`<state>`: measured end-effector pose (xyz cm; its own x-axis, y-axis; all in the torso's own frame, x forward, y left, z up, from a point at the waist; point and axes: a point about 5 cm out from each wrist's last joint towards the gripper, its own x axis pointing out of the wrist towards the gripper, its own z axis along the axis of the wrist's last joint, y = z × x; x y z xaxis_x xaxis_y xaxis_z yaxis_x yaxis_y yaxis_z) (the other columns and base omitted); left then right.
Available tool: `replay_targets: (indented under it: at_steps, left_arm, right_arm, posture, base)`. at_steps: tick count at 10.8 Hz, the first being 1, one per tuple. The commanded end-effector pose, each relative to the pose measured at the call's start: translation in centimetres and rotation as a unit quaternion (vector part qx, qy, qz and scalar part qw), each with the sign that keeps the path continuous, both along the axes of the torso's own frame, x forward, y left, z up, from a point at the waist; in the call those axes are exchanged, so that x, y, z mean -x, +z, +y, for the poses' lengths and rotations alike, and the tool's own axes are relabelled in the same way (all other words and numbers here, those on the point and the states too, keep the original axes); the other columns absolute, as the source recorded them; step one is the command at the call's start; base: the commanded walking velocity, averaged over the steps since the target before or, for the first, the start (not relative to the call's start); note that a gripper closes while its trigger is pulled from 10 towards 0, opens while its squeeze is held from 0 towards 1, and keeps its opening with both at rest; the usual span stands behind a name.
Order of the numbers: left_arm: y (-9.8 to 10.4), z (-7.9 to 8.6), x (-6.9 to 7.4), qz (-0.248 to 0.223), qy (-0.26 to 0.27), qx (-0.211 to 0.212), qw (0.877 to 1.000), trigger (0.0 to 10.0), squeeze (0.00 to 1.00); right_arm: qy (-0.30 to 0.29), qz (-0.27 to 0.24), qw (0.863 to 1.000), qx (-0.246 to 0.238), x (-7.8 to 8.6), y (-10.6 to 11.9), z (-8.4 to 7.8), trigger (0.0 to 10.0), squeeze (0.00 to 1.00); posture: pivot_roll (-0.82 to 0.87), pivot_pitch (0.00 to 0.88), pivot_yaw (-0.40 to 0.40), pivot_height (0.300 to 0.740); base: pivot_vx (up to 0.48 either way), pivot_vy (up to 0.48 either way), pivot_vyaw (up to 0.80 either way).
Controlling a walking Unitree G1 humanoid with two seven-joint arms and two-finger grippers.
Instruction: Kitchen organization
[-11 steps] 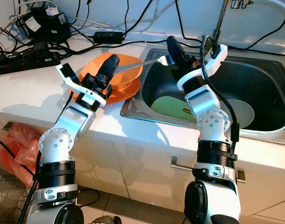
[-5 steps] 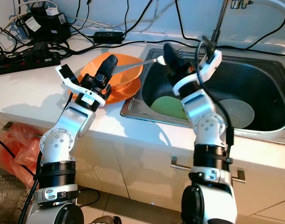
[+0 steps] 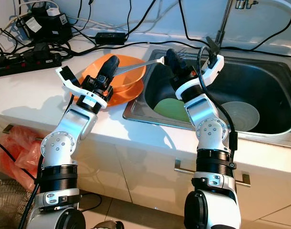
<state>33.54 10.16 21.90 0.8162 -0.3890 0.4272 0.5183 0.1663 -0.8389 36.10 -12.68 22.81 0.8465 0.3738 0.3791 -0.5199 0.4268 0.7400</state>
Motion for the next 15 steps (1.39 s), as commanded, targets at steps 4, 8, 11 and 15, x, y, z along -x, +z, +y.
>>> replay_targets:
  at_steps: [4, 8, 11, 15]
  left_arm:
    - [0.14, -1.03, -0.2, 0.006, -0.01, 0.001, 1.0, 0.0, 0.0]
    - [0.14, -1.03, -0.2, 0.006, -0.01, 0.001, 1.0, 0.0, 0.0]
    - [0.14, -1.03, -0.2, 0.006, -0.01, 0.001, 1.0, 0.0, 0.0]
    - [0.13, -1.03, -0.2, 0.006, -0.01, 0.001, 1.0, 0.0, 0.0]
  right_arm:
    - [0.005, -0.01, 1.0, 0.004, -0.01, 0.57, 0.37, 0.0, 0.0]
    - [0.005, -0.01, 1.0, 0.004, -0.01, 0.57, 0.37, 0.0, 0.0]
    - [0.005, -0.01, 1.0, 0.004, -0.01, 0.57, 0.37, 0.0, 0.0]
    - [0.005, -0.01, 1.0, 0.004, -0.01, 0.57, 0.36, 0.0, 0.0]
  posture:
    - [0.01, 0.025, 0.055, 0.74]
    - [0.01, 0.025, 0.055, 0.74]
    - [0.01, 0.025, 0.055, 0.74]
    - [0.01, 0.025, 0.055, 0.74]
  base:
    - [0.0, 0.0, 0.0]
    - [0.0, 0.0, 0.0]
    - [0.0, 0.0, 0.0]
    - [0.0, 0.0, 0.0]
